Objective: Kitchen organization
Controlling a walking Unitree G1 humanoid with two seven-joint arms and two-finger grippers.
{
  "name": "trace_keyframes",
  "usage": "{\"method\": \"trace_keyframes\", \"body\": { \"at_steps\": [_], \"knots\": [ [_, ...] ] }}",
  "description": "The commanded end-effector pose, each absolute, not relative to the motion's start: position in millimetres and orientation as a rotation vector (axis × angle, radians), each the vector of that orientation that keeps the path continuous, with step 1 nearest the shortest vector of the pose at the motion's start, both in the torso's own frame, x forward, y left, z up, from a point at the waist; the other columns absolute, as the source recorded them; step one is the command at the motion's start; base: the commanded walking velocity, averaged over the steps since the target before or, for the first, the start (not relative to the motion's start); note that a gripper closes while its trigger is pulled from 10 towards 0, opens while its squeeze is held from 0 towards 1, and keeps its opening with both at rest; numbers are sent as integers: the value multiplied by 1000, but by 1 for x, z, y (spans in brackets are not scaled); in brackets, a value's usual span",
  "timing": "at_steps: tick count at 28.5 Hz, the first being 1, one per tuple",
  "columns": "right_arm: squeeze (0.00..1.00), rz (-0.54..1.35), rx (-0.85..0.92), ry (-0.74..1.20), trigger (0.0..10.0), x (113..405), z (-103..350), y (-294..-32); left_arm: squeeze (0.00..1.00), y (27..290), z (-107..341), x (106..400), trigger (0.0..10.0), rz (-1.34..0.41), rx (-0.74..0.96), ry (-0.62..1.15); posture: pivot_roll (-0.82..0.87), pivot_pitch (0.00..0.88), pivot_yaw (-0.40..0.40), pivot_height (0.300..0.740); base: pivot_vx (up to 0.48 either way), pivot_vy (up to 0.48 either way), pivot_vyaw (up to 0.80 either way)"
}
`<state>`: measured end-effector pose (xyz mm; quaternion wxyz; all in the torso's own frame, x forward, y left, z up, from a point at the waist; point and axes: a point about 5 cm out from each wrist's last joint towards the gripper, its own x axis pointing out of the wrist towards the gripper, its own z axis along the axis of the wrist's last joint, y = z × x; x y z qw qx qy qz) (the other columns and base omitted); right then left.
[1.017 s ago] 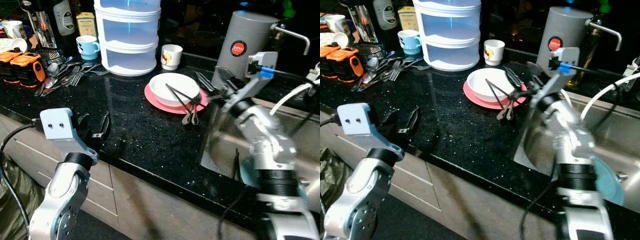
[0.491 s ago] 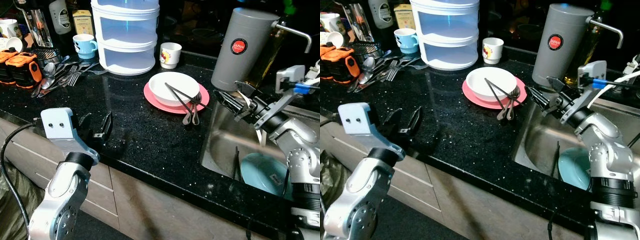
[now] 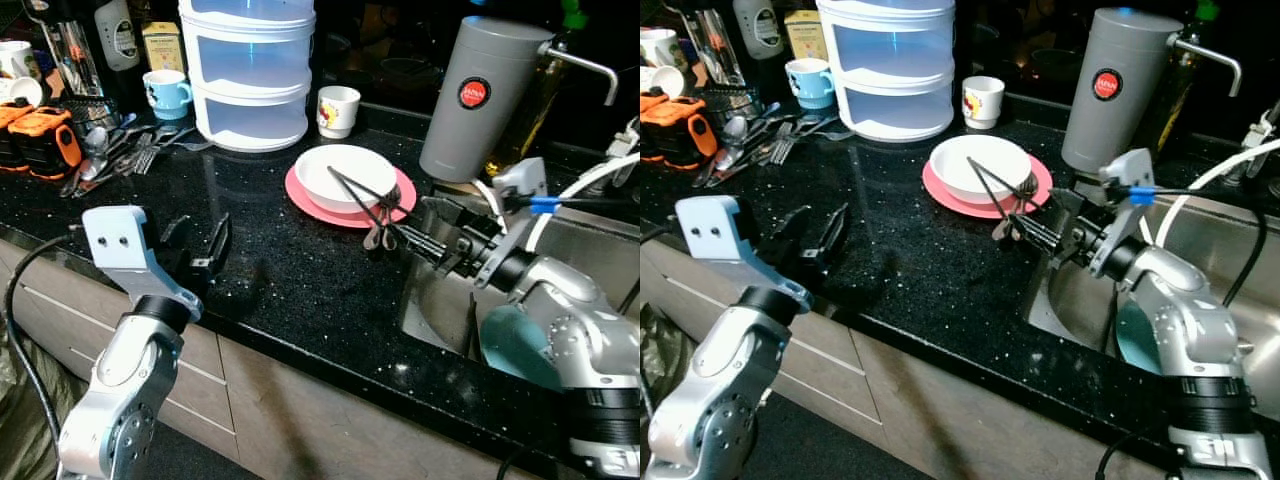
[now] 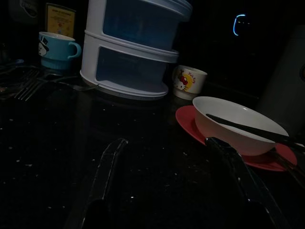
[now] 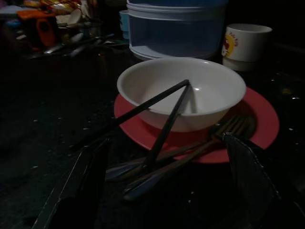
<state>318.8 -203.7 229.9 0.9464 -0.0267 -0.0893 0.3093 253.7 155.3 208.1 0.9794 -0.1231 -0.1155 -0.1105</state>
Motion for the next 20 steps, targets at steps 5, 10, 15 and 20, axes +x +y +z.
{"method": "trace_keyframes", "body": {
  "at_steps": [5, 10, 15, 20],
  "knots": [
    [0, 578, -35, -218, 10000, 324, 235, -205, 0, 148, 200, 249, 10000, -303, -361, -170, 102, 0, -19, 740, 0, 0, 0],
    [0, 570, -36, -217, 10000, 324, 234, -204, 0, 138, 196, 242, 10000, -416, -423, -121, 103, 0, -19, 740, 0, 0, 0],
    [0, 573, -39, -208, 10000, 325, 230, -203, 0, 125, 187, 229, 10000, -592, -422, -18, 106, 0, -17, 740, 0, 0, 0],
    [0, 569, -37, -209, 10000, 326, 230, -202, 0, 127, 185, 226, 10000, -637, -407, 14, 105, 0, -17, 740, 0, 0, 0]
  ]
}}
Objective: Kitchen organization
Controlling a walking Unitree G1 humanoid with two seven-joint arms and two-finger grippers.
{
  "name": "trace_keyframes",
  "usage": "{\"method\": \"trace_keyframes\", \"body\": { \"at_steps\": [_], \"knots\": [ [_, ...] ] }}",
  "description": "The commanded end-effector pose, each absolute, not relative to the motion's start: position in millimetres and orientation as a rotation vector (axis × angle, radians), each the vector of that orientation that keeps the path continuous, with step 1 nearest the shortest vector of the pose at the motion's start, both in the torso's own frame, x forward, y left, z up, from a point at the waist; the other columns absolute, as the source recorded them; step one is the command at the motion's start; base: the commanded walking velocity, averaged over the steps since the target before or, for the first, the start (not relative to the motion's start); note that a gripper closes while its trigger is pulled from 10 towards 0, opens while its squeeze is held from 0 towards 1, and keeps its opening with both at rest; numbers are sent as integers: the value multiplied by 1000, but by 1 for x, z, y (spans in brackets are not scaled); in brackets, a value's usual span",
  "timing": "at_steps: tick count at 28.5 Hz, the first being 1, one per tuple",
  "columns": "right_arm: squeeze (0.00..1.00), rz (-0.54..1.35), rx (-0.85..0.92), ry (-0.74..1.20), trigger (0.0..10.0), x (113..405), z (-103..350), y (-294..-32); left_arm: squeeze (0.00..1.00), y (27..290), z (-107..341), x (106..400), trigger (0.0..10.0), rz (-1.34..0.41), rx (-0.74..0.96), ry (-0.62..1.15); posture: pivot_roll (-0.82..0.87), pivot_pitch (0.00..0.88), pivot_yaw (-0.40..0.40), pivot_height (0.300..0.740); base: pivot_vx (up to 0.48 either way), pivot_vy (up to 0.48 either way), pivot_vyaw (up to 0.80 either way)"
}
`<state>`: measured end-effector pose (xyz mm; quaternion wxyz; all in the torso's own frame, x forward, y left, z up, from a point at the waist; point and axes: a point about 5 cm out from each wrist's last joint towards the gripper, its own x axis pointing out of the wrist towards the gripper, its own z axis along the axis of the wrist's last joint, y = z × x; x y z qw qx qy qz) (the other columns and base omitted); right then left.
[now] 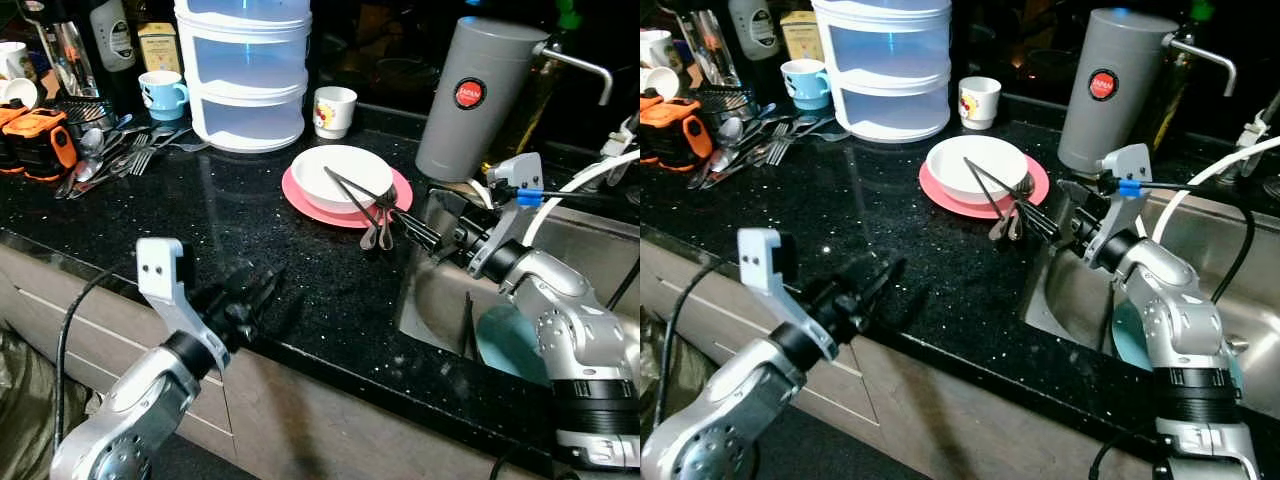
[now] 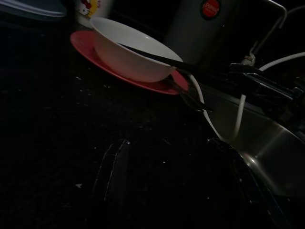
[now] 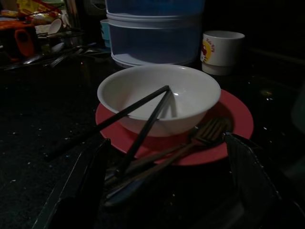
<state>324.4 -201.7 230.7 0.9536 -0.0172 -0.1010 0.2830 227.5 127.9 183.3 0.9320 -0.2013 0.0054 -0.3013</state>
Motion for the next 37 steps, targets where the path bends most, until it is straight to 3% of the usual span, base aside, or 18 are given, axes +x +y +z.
{"method": "trace_keyframes", "body": {
  "at_steps": [1, 9, 10, 11, 12, 34, 35, 36, 37],
  "knots": [
    [0, 569, -36, -207, 10000, 326, 229, -202, 0, 129, 185, 226, 10000, -636, -401, 16, 106, 0, -15, 740, 0, 0, 0],
    [0, 562, -55, -165, 9725, 328, 221, -196, 0, 133, 185, 223, 10000, -652, -375, 46, 112, 0, -16, 740, 0, 0, 0],
    [0, 555, -57, -156, 6863, 328, 220, -196, 0, 133, 184, 223, 10000, -652, -368, 50, 114, 0, -17, 740, 0, 0, 0],
    [0, 549, -59, -152, 2235, 329, 220, -196, 0, 132, 183, 223, 10000, -659, -355, 56, 114, 0, -17, 740, 0, 0, 0],
    [0, 544, -58, -152, 0, 330, 220, -196, 0, 131, 183, 222, 10000, -665, -347, 62, 114, 0, -17, 740, 0, 0, 0],
    [0, 547, -27, -183, 0, 329, 222, -195, 0, 129, 186, 226, 10000, -660, -353, 45, 110, 0, -13, 740, 0, 0, 0],
    [0, 569, -12, -192, 1490, 327, 223, -194, 0, 129, 186, 226, 10000, -660, -353, 45, 109, 0, -12, 740, 0, 0, 0],
    [0, 582, -6, -200, 4392, 326, 224, -194, 0, 129, 186, 226, 10000, -660, -353, 44, 109, 0, -12, 740, 0, 0, 0],
    [0, 582, -6, -200, 4392, 326, 224, -194, 0, 129, 186, 226, 10000, -660, -353, 44, 109, 0, -12, 740, 0, 0, 0]
  ]
}}
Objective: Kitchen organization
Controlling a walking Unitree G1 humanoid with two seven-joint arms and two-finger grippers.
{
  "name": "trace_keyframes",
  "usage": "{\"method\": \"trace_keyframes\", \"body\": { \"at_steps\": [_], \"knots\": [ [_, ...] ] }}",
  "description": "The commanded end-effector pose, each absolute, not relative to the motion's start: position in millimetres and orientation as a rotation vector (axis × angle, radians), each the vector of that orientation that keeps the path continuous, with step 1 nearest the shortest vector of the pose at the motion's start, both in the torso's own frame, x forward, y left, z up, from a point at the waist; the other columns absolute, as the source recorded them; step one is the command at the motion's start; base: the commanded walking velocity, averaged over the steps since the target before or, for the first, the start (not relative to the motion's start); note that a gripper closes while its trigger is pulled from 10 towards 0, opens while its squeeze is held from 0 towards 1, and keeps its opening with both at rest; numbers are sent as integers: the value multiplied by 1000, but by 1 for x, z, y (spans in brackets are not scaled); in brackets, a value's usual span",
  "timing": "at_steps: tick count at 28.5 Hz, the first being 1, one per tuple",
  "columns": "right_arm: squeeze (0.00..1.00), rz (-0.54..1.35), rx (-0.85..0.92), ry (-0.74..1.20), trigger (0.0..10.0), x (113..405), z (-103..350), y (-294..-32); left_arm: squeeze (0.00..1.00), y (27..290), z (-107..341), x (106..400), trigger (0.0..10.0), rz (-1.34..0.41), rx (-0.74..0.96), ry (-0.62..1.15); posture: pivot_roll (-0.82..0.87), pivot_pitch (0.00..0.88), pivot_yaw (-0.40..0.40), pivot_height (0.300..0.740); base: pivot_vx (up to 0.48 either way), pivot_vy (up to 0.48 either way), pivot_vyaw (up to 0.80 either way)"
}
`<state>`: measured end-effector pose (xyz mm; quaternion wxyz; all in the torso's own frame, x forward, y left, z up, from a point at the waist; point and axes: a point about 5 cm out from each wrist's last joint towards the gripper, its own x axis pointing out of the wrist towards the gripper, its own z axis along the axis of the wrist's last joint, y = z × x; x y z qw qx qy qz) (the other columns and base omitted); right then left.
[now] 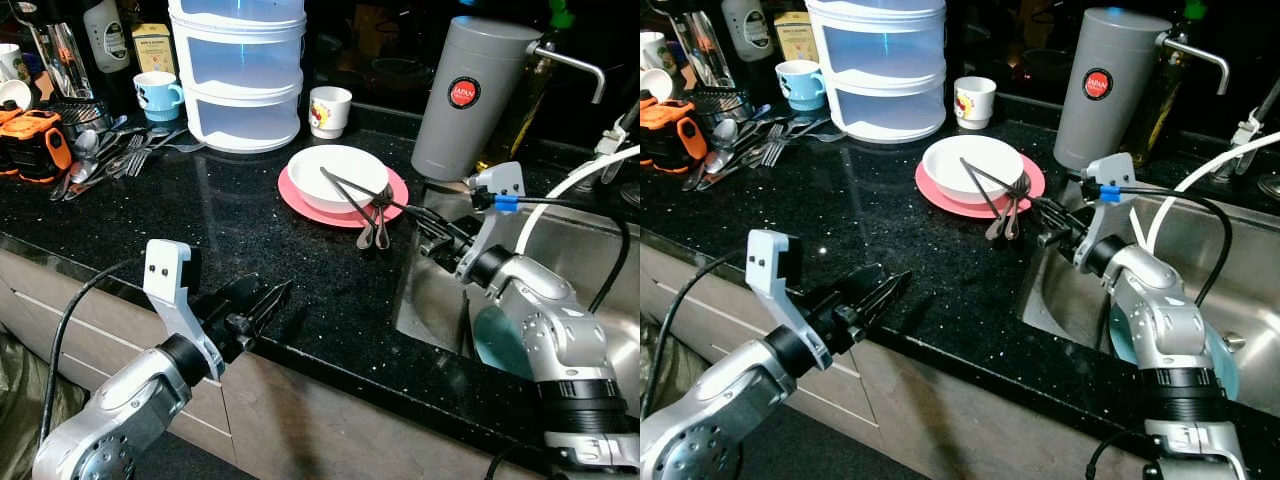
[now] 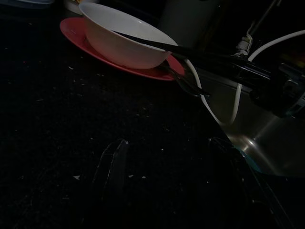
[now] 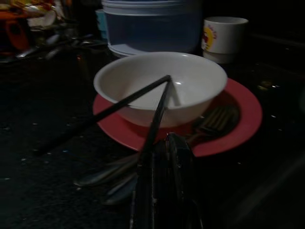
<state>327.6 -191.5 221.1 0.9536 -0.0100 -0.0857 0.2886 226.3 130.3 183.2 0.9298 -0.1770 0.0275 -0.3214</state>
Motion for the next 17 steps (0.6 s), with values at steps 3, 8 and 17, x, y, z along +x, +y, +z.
{"method": "trace_keyframes", "body": {
  "at_steps": [3, 8, 17],
  "knots": [
    [1000, 568, -14, -219, 10000, 326, 226, -193, 0, 128, 187, 226, 10000, -661, -355, 43, 107, 0, -10, 740, 0, 0, 0],
    [0, 566, -10, -215, 10000, 326, 226, -193, 0, 128, 187, 226, 10000, -663, -357, 40, 108, 0, -10, 740, 0, 0, 0],
    [0, 559, -3, -219, 0, 329, 227, -193, 0, 127, 188, 226, 10000, -662, -360, 37, 109, 0, -11, 740, 0, 0, 0]
  ]
}}
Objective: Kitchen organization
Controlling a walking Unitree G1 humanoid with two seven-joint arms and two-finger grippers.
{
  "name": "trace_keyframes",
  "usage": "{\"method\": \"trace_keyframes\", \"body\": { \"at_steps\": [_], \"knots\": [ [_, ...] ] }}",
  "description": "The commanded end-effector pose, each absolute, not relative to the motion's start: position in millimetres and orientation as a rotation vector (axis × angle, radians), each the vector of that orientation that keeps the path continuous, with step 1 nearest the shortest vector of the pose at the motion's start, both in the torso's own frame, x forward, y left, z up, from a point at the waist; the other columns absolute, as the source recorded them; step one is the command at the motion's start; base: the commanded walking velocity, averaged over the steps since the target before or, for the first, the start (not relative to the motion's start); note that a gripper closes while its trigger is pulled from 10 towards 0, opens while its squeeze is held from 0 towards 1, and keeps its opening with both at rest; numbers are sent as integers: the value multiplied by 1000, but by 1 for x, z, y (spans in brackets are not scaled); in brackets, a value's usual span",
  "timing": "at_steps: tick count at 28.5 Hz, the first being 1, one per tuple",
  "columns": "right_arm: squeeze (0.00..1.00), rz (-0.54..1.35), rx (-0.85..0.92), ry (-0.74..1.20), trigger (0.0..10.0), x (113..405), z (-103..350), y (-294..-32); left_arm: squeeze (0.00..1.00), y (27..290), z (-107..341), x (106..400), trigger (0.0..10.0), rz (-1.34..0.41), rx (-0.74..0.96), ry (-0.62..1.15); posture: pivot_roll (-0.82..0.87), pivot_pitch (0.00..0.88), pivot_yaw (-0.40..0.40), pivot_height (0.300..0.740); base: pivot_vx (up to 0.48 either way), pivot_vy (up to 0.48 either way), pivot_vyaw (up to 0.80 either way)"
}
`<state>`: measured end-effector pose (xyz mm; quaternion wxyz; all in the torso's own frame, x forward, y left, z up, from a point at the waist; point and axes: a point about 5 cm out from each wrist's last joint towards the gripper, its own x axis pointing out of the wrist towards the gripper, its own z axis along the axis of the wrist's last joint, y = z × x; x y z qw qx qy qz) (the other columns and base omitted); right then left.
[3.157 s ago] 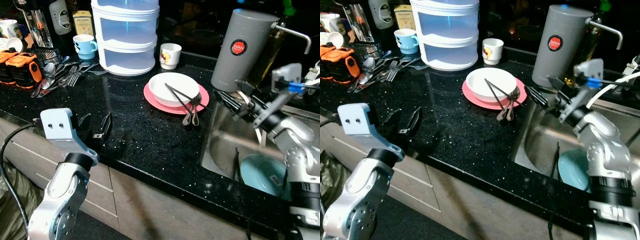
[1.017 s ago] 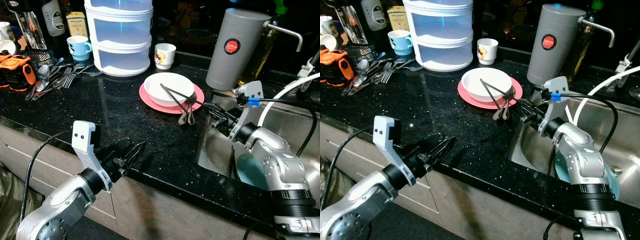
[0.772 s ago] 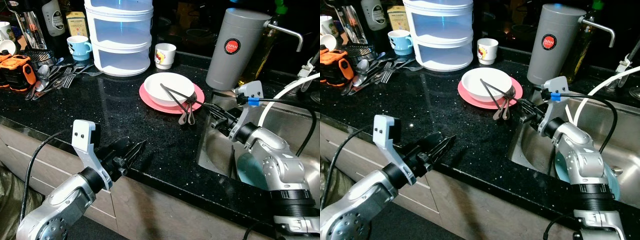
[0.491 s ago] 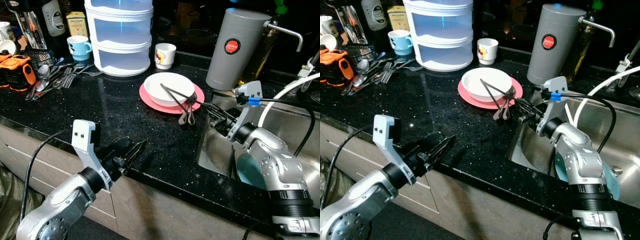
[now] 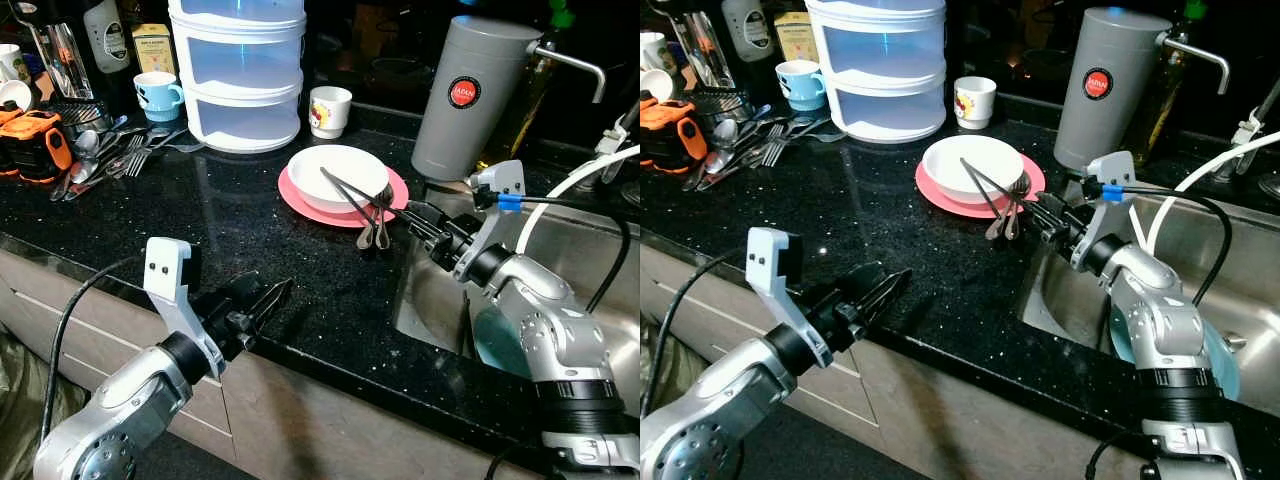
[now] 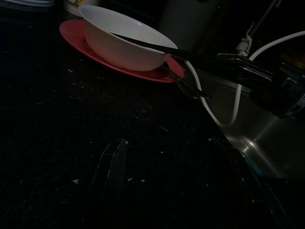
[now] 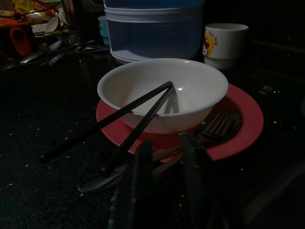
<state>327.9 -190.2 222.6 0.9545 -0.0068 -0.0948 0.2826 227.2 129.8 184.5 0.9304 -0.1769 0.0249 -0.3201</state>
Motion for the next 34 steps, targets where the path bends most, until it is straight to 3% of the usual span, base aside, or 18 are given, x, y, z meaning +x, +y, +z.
{"method": "trace_keyframes", "body": {
  "at_steps": [1, 18, 19, 20, 26, 31, 32, 34],
  "knots": [
    [0, 559, -3, -219, 0, 329, 227, -193, 0, 127, 188, 226, 10000, -662, -360, 37, 109, 0, -11, 740, 0, 0, 0],
    [0, 559, 1, -223, 0, 330, 227, -195, 0, 128, 188, 227, 10000, -657, -362, 35, 106, 0, -13, 740, 0, 0, 0],
    [0, 544, 22, -227, 4706, 331, 227, -196, 0, 128, 187, 227, 10000, -657, -362, 34, 106, 0, -13, 740, 0, 0, 0],
    [1000, 539, 74, -250, 10000, 331, 231, -198, 0, 128, 187, 227, 10000, -657, -363, 34, 106, 0, -13, 740, 0, 0, 0],
    [1000, 631, 348, -402, 10000, 321, 258, -200, 0, 127, 187, 227, 10000, -657, -363, 35, 105, 0, -14, 740, 0, 0, 0],
    [1000, 708, 330, -387, 10000, 315, 257, -193, 0, 126, 187, 228, 10000, -660, -364, 34, 105, 0, -14, 740, 0, 0, 0],
    [0, 772, 280, -349, 10000, 311, 252, -184, 0, 126, 188, 228, 10000, -662, -364, 33, 105, 0, -14, 740, 0, 0, 0],
    [0, 837, 217, -302, 10000, 306, 245, -174, 0, 125, 188, 228, 10000, -664, -363, 32, 103, 0, -13, 740, 0, 0, 0]
  ]
}}
